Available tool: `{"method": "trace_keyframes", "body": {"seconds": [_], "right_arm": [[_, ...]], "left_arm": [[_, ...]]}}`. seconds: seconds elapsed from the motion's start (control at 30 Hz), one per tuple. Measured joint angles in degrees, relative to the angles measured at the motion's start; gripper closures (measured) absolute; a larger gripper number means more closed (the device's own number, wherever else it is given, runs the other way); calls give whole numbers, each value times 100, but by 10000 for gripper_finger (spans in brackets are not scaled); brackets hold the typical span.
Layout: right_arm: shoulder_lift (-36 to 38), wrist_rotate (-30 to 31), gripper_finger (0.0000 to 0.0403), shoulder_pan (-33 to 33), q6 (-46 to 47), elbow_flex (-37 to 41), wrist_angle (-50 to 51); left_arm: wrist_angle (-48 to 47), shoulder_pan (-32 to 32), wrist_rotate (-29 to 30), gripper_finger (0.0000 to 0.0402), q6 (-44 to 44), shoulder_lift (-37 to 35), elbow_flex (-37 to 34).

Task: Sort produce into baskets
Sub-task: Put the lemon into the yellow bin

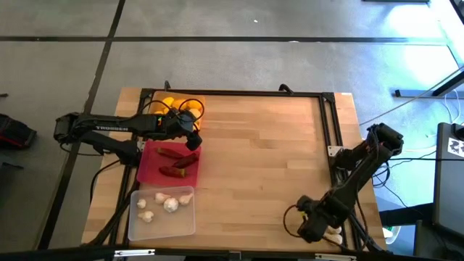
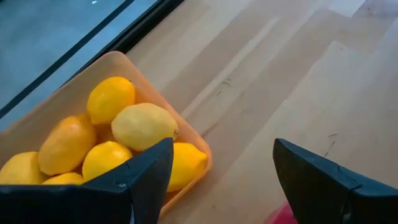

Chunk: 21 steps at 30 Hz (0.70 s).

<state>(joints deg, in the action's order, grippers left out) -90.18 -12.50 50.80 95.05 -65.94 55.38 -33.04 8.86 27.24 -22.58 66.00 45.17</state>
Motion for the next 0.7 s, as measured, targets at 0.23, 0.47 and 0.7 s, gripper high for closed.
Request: {"method": "trace_keyframes", "body": {"seconds": [0.23, 0.47, 0.7], "right_arm": [[-312, -740, 100, -19, 626, 1, -441], [-684, -1008, 100, -13, 562, -1, -330], [-1089, -1142, 100, -13, 228, 1, -403]], "left_arm": [[-1, 0, 0, 130, 16, 11, 0], [-6, 0, 0, 130, 10, 13, 0], [-10, 0, 0, 130, -18, 15, 0]]}}
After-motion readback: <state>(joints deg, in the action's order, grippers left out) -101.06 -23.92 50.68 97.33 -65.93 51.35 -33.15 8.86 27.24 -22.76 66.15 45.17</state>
